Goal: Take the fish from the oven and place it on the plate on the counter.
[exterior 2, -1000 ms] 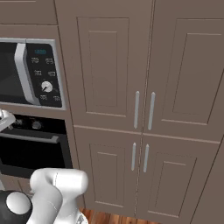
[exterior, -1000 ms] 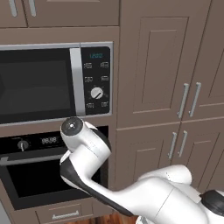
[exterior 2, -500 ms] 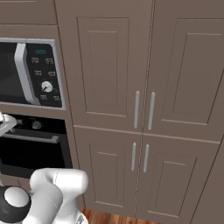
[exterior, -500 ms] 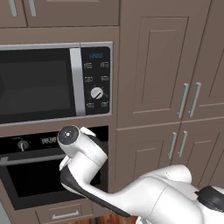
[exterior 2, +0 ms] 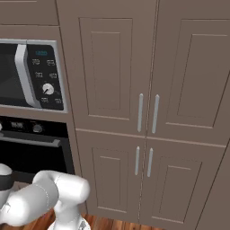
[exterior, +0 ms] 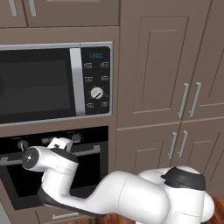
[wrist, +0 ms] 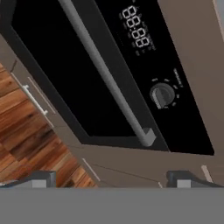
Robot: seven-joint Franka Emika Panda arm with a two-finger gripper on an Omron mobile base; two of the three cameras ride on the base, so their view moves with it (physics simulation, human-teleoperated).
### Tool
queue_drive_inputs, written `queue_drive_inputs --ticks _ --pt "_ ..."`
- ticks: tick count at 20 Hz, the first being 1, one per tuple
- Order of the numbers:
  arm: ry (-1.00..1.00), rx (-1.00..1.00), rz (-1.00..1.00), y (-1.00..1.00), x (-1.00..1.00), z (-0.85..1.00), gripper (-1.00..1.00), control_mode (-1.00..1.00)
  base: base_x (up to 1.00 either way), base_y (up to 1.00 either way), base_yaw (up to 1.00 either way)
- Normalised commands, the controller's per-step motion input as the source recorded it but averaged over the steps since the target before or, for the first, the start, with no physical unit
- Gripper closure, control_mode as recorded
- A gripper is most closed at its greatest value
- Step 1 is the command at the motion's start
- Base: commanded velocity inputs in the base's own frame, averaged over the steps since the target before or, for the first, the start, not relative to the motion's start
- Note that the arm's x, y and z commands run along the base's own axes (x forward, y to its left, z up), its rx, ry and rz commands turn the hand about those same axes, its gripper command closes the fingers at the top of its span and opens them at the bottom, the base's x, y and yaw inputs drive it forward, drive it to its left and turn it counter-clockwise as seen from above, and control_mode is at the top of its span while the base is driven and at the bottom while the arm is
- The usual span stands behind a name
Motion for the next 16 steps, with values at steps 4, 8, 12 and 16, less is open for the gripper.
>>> queue_drive_inputs --ticks 4,8,12,16 --pt "-0.09 0.0 0.12 -0.02 0.08 -0.01 -1.0 -1.0 0.0 0.0 0.0" --pt "-0.01 0.0 0.37 -0.42 0.2 -0.09 -1.0 -1.0 0.0 0.0 0.0" --pt "0.0 0.0 0.42 -0.35 0.06 -0.2 -1.0 -1.0 0.0 0.0 0.0" --pt "0.0 0.0 0.45 -0.21 0.24 -0.21 -1.0 -1.0 0.0 0.0 0.0"
